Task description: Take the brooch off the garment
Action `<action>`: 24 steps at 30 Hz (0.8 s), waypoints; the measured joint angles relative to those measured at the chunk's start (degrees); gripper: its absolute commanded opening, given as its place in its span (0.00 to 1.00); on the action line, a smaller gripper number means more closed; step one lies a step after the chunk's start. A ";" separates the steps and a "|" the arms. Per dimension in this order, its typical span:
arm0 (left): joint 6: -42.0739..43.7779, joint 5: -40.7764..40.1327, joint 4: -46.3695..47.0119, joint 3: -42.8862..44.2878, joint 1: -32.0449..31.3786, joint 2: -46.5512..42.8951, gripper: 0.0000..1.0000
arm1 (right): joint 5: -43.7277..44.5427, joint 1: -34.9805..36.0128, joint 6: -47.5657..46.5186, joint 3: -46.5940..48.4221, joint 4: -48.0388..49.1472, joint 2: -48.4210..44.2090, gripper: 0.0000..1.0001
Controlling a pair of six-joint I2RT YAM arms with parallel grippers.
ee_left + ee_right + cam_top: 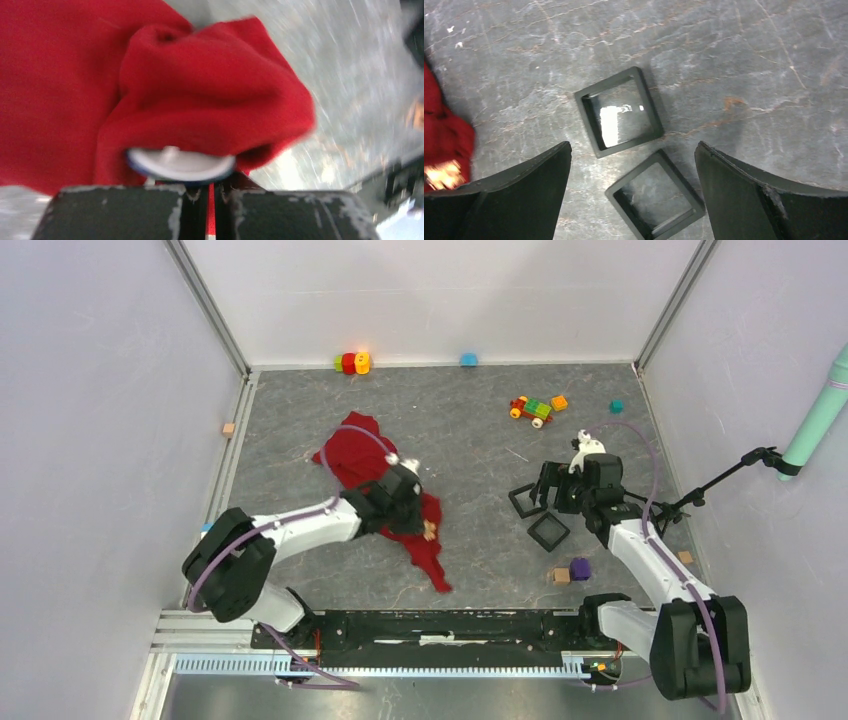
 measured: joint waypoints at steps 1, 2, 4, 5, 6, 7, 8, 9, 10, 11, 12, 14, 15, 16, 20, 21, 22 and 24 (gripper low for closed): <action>0.00 -0.20 -0.15 0.00 3.74 0.17 0.02 | -0.94 -1.11 -0.17 0.00 -0.07 0.48 0.98; 0.07 -0.63 -0.11 -0.02 6.29 0.15 0.02 | -1.75 -2.54 -0.44 0.00 -0.07 0.83 0.98; 0.70 -2.25 0.42 -0.22 10.32 -0.39 0.02 | -2.89 -4.81 -0.81 -0.04 0.02 0.94 0.98; 1.22 -2.40 1.07 -0.70 10.93 -0.90 0.02 | -3.93 -6.43 -1.09 -0.26 0.44 0.94 0.98; 1.81 -1.73 2.23 -1.53 10.99 -1.51 0.02 | -4.81 -7.45 -1.25 -0.59 0.79 0.96 0.98; 2.32 -0.52 3.61 -2.49 10.86 -2.03 0.02 | -5.90 -8.72 -1.40 -1.22 1.31 0.98 0.98; 3.04 1.29 5.35 -3.76 10.62 -2.64 0.02 | -7.17 -9.99 -1.55 -2.08 1.90 1.05 0.98; 3.61 3.06 6.95 -4.92 10.43 -3.10 0.02 | -8.70 -11.32 -1.70 -3.23 2.43 1.27 0.98; 4.09 4.33 8.07 -5.75 10.27 -3.43 0.02 | -9.51 -11.96 -1.75 -3.96 2.60 1.51 0.98; 4.85 5.97 9.42 -6.71 10.19 -3.85 0.02 | -10.60 -12.79 -1.81 -4.92 2.64 1.95 0.98; 5.68 7.56 10.62 -7.65 10.10 -4.39 0.02 | -11.69 -13.27 -1.95 -5.88 2.73 2.40 0.98; 6.82 9.64 12.20 -8.61 10.10 -5.33 0.02 | -13.38 -13.42 -2.12 -7.23 2.84 2.95 0.98; 7.43 10.69 13.22 -9.14 10.10 -6.05 0.02 | -14.47 -13.44 -2.16 -7.93 2.99 3.19 0.98; 7.87 11.65 14.36 -9.70 10.12 -6.84 0.02 | -15.47 -13.44 -2.43 -8.31 3.52 3.23 0.98; 8.70 15.23 18.32 -11.74 10.10 -9.86 0.02 | -18.91 -13.44 -2.73 -9.42 5.40 3.10 0.98; 8.83 15.87 19.08 -12.20 10.10 -10.58 0.02 | -19.54 -13.44 -2.80 -9.81 5.95 2.93 0.98; 8.87 16.72 20.04 -12.72 10.03 -11.30 0.02 | -20.09 -13.42 -2.82 -10.14 6.27 2.69 0.98; 8.87 17.14 20.85 -13.14 9.94 -11.76 0.02 | -20.72 -13.16 -2.95 -10.95 6.62 1.77 0.98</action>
